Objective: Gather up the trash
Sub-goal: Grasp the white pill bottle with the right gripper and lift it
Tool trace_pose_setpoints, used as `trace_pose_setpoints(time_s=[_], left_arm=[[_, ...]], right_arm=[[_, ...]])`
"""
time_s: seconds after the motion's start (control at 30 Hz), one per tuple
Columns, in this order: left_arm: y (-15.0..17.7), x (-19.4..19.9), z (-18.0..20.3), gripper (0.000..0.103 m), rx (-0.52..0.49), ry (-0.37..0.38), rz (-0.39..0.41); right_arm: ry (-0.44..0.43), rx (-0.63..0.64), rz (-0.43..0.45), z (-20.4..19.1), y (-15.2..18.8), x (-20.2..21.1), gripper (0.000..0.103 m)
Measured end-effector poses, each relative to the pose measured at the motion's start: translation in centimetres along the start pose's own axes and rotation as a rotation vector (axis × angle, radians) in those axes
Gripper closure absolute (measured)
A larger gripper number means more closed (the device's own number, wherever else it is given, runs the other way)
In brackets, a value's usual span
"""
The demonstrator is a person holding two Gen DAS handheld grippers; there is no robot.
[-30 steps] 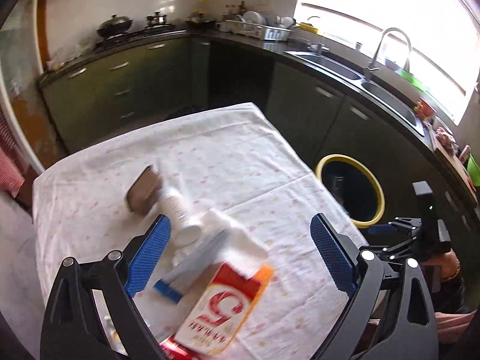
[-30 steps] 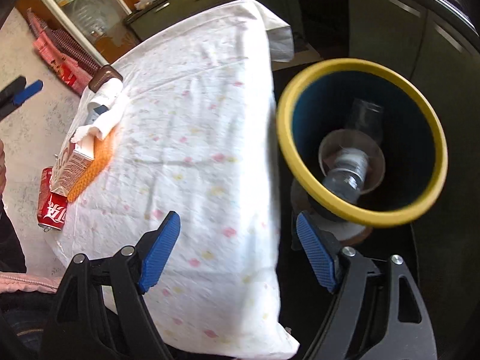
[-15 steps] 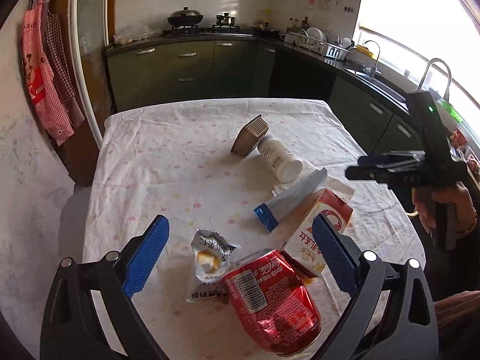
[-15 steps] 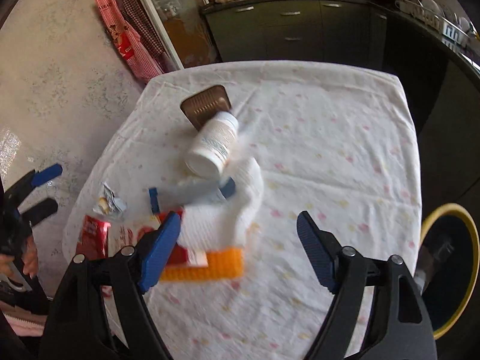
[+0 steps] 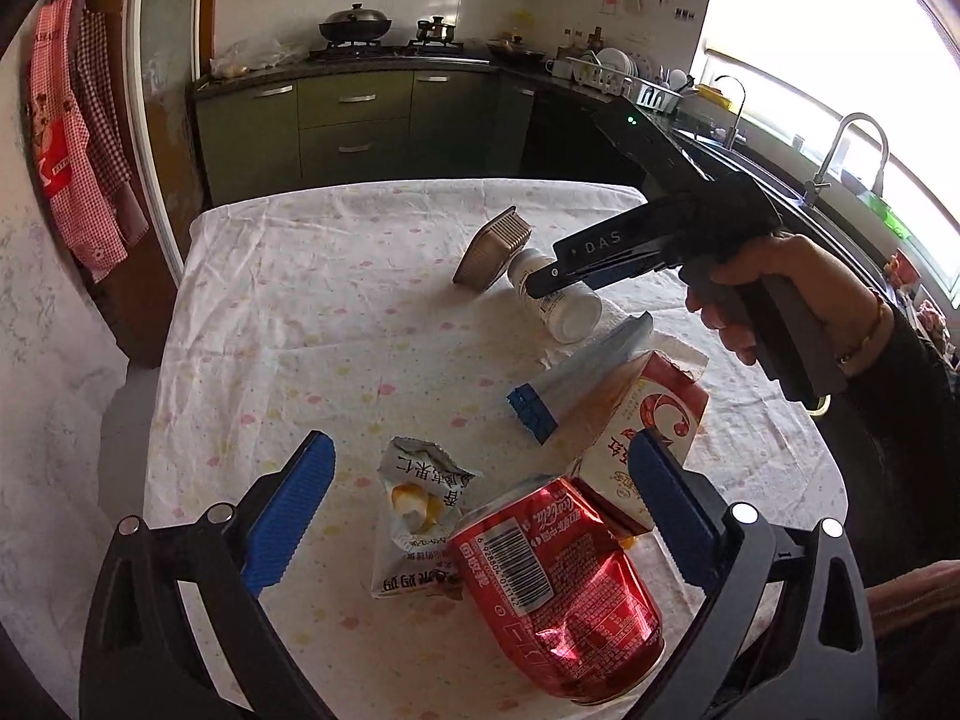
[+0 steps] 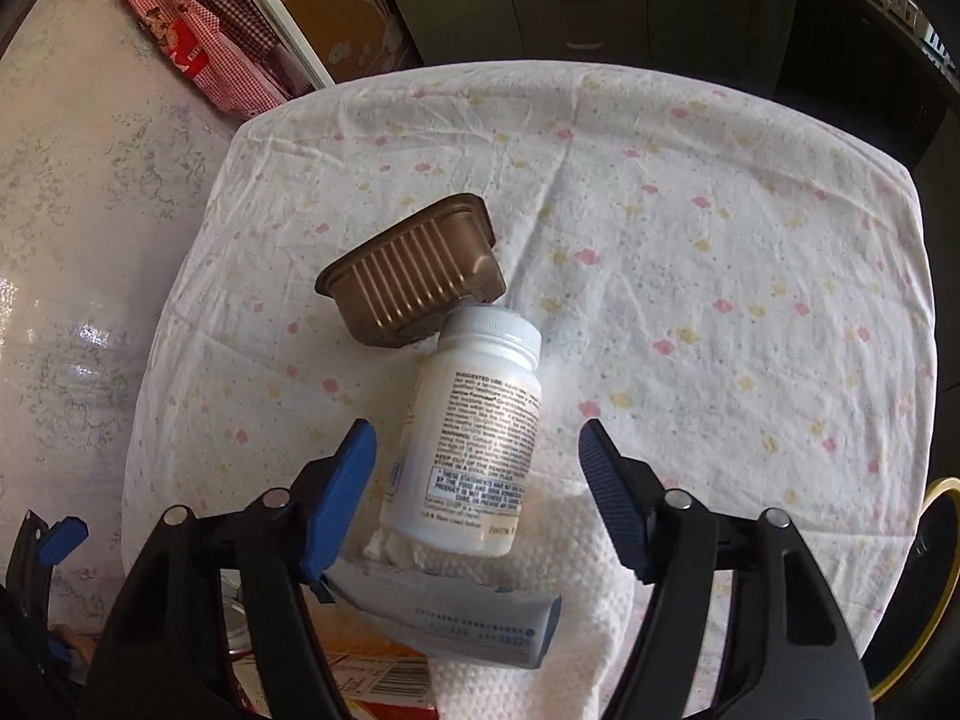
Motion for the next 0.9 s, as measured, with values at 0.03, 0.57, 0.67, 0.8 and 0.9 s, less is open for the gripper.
trace_pose_setpoints(time_s=[0.03, 0.57, 0.67, 0.8, 0.9], left_arm=[[0.1, -0.1, -0.1, 0.006, -0.001, 0.002, 0.000], [0.8, -0.5, -0.4, 0.006, 0.010, 0.016, -0.013], [0.7, -0.5, -0.3, 0.006, 0.004, 0.015, -0.012], [0.4, -0.4, 0.1, 0.006, -0.005, 0.016, -0.009], [0.1, -0.4, 0.5, 0.006, -0.016, 0.018, -0.009]], right_arm=[[0.005, 0.002, -0.006, -0.1, -0.1, -0.3, 0.043], [0.001, 0.025, 0.000, -0.8, 0.3, -0.4, 0.058], [-0.016, 0.037, 0.021, -0.8, 0.7, 1.0, 0.058], [-0.035, 0.051, 0.049, -0.4, 1.5, 2.9, 0.058], [-0.055, 0.048, 0.074, 0.5, 2.4, 4.7, 0.058]])
Point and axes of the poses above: each gripper's, at about its wrist camera, not at the fingertips, and x roughly against the way its jaws point, z to its right, y to its underside, the point moved 7 cm from there along -x, roughly the way its jaws point, and after that the axes turned 11 degrees about -x, right-handed, at the moved point
